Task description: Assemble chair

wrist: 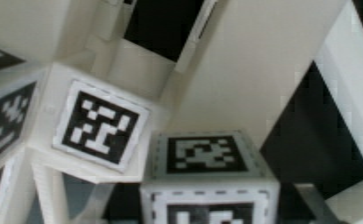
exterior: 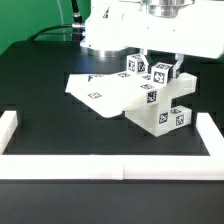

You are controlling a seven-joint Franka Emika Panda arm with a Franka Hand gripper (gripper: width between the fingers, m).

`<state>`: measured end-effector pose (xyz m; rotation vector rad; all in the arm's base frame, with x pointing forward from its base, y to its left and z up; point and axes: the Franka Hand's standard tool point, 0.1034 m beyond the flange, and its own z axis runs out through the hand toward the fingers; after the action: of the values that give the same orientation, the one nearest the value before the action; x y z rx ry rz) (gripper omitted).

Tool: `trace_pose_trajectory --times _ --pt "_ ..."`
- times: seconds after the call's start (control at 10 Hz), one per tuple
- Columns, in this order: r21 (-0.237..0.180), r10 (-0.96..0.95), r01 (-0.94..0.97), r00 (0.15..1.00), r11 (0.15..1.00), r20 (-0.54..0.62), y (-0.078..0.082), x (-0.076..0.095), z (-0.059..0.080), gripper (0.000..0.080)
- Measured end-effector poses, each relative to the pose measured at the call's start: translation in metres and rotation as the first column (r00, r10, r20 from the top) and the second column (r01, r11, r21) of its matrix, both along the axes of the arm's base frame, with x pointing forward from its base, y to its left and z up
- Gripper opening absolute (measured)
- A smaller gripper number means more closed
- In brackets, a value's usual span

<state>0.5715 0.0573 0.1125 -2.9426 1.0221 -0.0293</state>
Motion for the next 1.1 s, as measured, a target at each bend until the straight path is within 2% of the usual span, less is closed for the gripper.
trace_pose_trajectory --times 0.1,0.2,0.3,0.4,0.8,1.1 --pt "0.000 -0.025 0.025 1.000 1.000 -0.001 0.0000 -0.0001 -0.0003 0.0348" --pt "0.000 -0.008 0.008 1.000 1.000 -0.001 0.0000 -0.0002 -0.0003 0.0494" --pt "-0.003 0.031 -0.031 1.000 1.000 -0.006 0.0004 -0.0010 -0.0005 0.0494" --pt "-0.003 0.057 -0.057 0.998 0.998 -0.010 0.0019 -0.0011 -0.0001 0.0628" --pt "-0.012 0.424 -0.424 0.906 0.906 -0.007 0.0040 0.0005 0.0017 0.0648" --pt "-0.018 0.682 -0.682 0.731 0.731 -0.008 0.0045 -0.0026 -0.0013 0.0649"
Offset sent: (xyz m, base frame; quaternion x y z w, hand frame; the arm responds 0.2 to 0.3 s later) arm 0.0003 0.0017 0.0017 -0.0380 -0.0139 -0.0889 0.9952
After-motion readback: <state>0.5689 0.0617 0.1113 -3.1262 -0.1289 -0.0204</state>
